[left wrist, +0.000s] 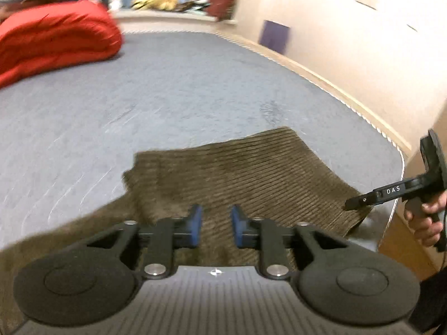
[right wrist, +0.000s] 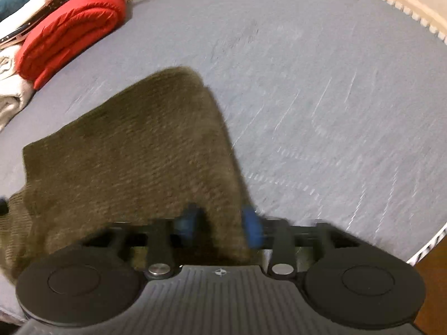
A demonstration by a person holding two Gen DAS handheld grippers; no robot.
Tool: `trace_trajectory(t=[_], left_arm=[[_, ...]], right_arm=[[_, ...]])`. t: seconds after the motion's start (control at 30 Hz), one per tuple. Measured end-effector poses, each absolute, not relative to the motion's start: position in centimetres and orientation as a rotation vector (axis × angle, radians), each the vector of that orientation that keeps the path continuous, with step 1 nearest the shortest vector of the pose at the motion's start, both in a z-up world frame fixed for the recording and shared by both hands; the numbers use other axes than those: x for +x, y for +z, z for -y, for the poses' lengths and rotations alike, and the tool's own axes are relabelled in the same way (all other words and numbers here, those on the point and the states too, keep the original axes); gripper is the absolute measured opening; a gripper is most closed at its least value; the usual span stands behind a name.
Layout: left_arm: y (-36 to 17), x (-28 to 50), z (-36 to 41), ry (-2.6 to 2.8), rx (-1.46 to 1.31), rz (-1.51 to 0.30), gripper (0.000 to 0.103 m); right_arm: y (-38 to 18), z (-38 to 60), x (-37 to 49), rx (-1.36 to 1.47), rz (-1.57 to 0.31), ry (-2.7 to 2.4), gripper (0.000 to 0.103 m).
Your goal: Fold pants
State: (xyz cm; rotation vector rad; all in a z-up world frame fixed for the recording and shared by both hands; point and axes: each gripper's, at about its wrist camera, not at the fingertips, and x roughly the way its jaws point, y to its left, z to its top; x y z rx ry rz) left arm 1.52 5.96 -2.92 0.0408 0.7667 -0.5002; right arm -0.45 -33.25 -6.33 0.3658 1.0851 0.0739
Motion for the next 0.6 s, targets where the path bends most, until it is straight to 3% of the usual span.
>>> trace_trajectory(t=[0.1,0.17,0.23,0.33,0.43,0.53,0.6], left_arm=[[-6.9,3.8,-5.5,-0.391,0.216,-0.933,0.02],[-8.5,4.2,-7.0,-0.346,0.197,-0.982,0.027],[-7.6,4.4,-7.6,-0.331,0.164,-0.998,0.029],[-6.2,3.6,-7.2,-0.328,0.187,-0.947,0.032],[-5.5,3.2,-6.6,-0.336,0.173,-0.901,0.043],[-3.9,2.7,-5.9,-0.369,0.101,-0.84,0.066],[-2.3,2.2,-6.1,-0.403,0.032,-0.779,0.086]], right_arm=[[-7.3,33.3,-0.5,0.377,-1.118,0.068,0.077],[-7.6,33.7,-0.5,0.417,-1.12,0.065,0.077],[-7.5,33.8,-0.6,0.438,-1.111,0.088,0.062],[-6.7,33.6,-0.8,0.412,-1.09,0.084,0.049],[-5.7,33.5,-1.0,0.387,-1.062,0.094,0.034],[-3.3,31.3,-1.9,0.266,-0.972,0.118,0.029],[-0.4,28.6,-3.3,0.113,-0.864,0.166,0.029]])
